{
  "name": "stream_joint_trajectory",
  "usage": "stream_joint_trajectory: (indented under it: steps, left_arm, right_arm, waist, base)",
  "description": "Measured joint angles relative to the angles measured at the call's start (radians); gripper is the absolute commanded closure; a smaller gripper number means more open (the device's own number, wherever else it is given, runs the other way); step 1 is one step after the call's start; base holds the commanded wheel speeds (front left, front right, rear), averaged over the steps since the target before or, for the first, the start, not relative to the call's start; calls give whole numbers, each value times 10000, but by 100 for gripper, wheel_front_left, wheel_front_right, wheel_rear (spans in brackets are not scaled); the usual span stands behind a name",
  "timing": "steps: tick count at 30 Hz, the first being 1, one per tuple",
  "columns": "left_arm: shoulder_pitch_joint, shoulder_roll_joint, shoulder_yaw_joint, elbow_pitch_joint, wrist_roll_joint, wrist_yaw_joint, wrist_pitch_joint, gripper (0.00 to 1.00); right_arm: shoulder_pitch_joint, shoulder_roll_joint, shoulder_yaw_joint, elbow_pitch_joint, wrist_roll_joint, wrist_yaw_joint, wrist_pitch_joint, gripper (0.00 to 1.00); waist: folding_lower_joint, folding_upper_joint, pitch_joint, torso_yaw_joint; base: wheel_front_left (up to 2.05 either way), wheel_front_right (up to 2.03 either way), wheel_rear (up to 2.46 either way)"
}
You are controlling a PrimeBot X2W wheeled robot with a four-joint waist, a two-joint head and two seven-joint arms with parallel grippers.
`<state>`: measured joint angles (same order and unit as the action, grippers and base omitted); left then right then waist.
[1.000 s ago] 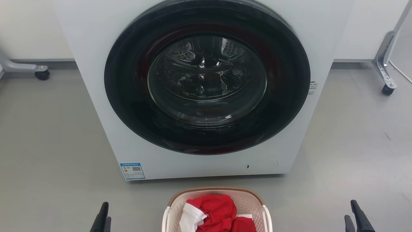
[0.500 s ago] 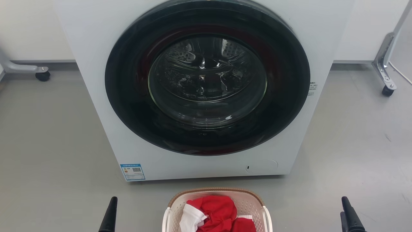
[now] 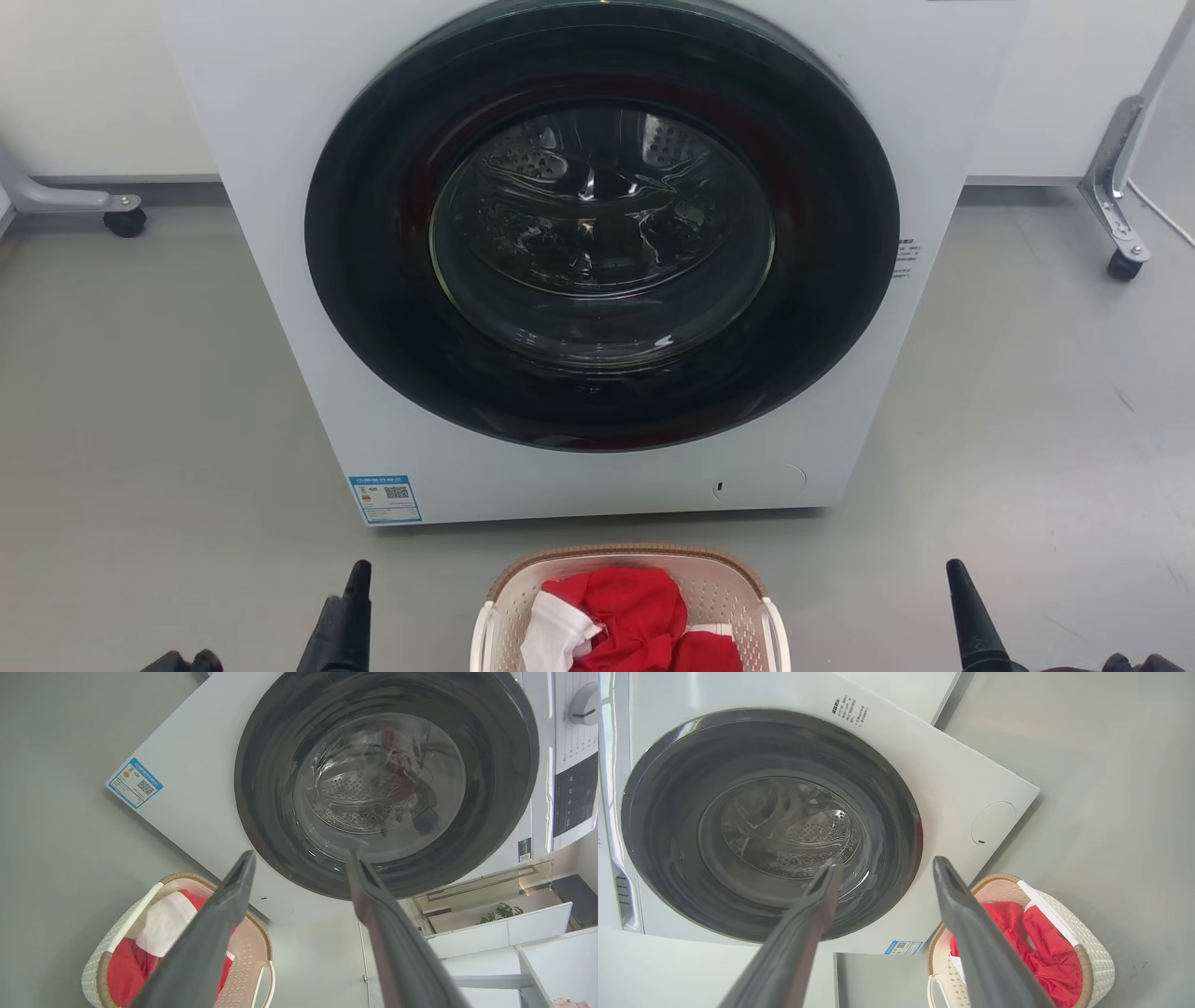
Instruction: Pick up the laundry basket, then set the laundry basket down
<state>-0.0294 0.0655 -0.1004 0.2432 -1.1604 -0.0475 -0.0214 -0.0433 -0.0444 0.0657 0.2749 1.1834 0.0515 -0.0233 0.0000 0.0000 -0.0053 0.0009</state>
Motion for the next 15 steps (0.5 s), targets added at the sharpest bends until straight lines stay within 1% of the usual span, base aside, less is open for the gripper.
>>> stream_joint_trajectory:
  steps: [2,15]
  left_arm:
    - [0,27,-77,-13,157,38,-67,0]
    - [4,399,-865,-245,2571,391,-539,0]
  right_arm:
    - [0,-4,54,-33,-117,-35,-58,0]
    - [152,-151,742,-224,-2017,-295,-504,0]
  waist:
    - [0,0,0,0]
    - [0,0,19,-10]
  base:
    - [0,0,0]
    - [0,0,0]
